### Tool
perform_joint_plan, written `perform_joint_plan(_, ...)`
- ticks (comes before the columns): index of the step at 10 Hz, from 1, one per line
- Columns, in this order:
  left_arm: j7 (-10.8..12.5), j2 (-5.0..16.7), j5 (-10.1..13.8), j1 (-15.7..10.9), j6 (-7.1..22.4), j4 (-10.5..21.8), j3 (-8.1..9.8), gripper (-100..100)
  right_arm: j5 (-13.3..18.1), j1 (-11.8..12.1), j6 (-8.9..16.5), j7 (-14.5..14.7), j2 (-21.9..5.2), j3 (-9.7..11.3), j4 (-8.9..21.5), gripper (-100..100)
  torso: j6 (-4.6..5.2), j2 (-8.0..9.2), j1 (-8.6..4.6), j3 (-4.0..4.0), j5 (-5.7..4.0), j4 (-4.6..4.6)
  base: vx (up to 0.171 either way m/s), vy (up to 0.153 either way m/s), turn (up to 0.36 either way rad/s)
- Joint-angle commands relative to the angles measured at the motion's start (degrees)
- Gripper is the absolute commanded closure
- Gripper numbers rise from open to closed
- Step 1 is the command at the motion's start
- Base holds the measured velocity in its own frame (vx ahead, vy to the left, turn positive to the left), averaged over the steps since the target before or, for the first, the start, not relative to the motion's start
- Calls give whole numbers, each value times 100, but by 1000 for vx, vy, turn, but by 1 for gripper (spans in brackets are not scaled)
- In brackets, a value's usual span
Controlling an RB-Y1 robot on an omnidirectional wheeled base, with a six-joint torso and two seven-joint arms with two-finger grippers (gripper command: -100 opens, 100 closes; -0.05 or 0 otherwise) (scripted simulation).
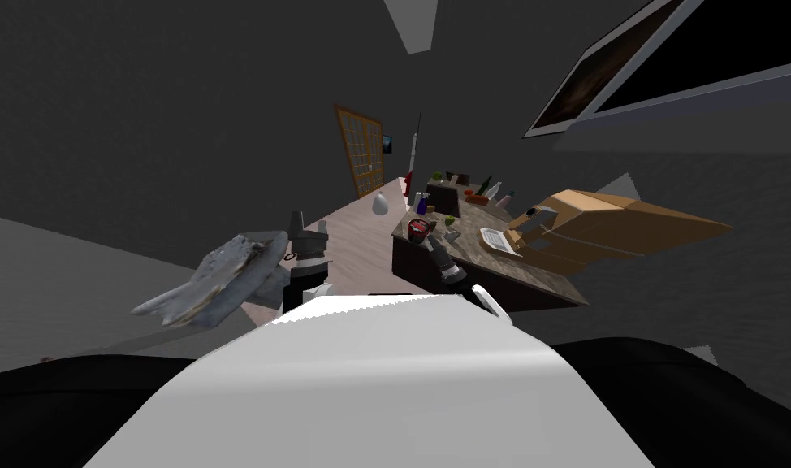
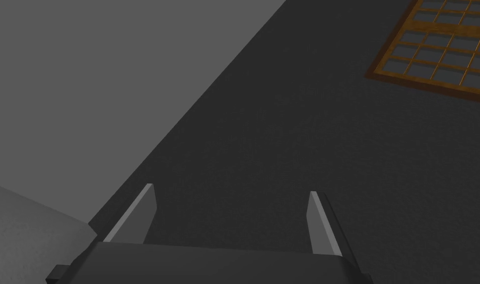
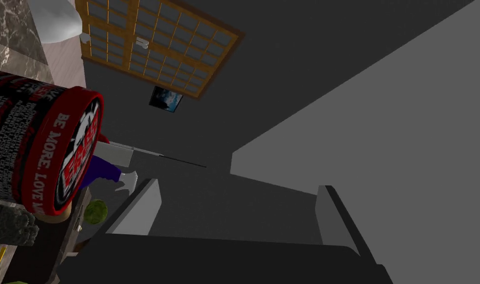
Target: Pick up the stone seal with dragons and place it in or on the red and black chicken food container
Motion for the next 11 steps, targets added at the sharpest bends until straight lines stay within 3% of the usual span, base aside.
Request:
perform_joint_plan(1, 0, 0, 0, 0, 0, 0, 0, 0, 72, 22, -45, 12, -286, 134, 197, -100, 0, 0, 0, 0, 0, 0, -50, -3, 117)
perform_joint_plan(3, 0, 0, 0, 0, 0, 0, 0, 0, 72, 22, -45, 12, -489, 134, 197, -100, -1, 5, 0, 3, 0, 1, -44, -8, 40)
perform_joint_plan(6, 0, 0, 0, 0, 0, 0, 0, 0, 246, 5, -92, 75, -1034, 444, 618, -100, 0, 2, 1, 1, 0, 0, -56, -2, 112)
perform_joint_plan(8, 0, 0, 0, 0, 0, 0, 0, 0, 246, 5, -92, 75, -1312, 444, 618, -100, 0, 8, 0, 4, 0, 2, -42, -5, 28)
perform_joint_plan(11, 0, 0, 0, 0, 0, 0, 0, 0, 435, -35, -138, 154, -1878, 765, 1069, -100, 1, -4, 1, -3, 1, -1, -35, 2, 117)
